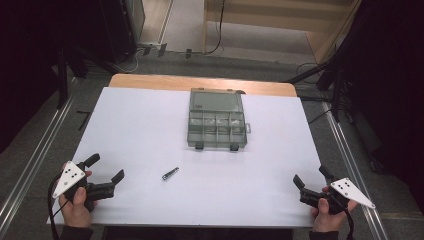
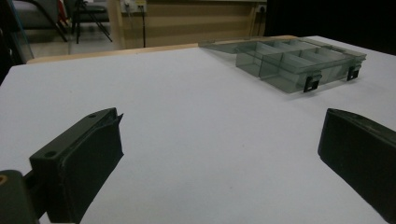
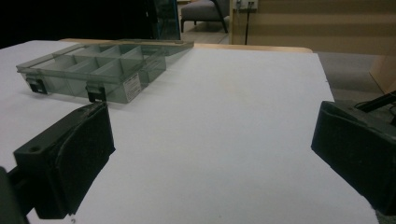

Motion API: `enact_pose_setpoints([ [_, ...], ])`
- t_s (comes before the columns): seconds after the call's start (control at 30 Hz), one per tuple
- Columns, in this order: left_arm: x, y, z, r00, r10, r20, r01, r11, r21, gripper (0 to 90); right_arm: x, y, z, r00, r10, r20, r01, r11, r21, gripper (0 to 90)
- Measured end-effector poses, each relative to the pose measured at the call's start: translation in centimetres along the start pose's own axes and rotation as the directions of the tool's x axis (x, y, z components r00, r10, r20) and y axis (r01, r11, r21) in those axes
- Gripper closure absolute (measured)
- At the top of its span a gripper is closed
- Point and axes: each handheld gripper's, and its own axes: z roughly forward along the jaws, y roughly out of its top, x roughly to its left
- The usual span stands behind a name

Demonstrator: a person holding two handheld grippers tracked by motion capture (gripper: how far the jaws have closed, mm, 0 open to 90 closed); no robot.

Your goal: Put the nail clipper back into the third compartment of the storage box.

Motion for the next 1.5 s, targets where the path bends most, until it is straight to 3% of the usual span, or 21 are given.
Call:
enact_pose_setpoints([
  [0.1,-0.2,0.2,0.1,0.9999,0.010,-0.003,-0.010,0.9999,0.006,0.0,0.0,0.0,0.0,1.0000,-0.003,0.000,0.003,1.000,0.000,0.0],
  [0.6,-2.2,1.9,0.3,0.9971,0.039,0.065,-0.040,0.9991,0.013,0.0,0.1,0.0,0.0,1.0000,-0.006,-0.007,0.006,1.000,-0.002,0.0],
  [0.83,-2.8,2.3,0.2,0.9928,0.022,0.118,-0.025,0.9993,0.028,0.0,0.1,0.0,-0.2,0.9995,-0.021,-0.023,0.020,1.000,-0.020,0.0],
  [1.1,-4.2,3.2,0.8,0.9874,0.051,0.150,-0.057,0.9976,0.039,0.0,0.2,0.0,-0.3,0.9993,-0.028,-0.023,0.028,0.999,-0.021,0.0],
  [1.5,-5.6,3.7,1.8,0.9768,0.072,0.201,-0.092,0.9915,0.092,0.0,0.2,0.0,-0.2,0.9993,-0.026,-0.027,0.025,1.000,-0.018,0.0],
])
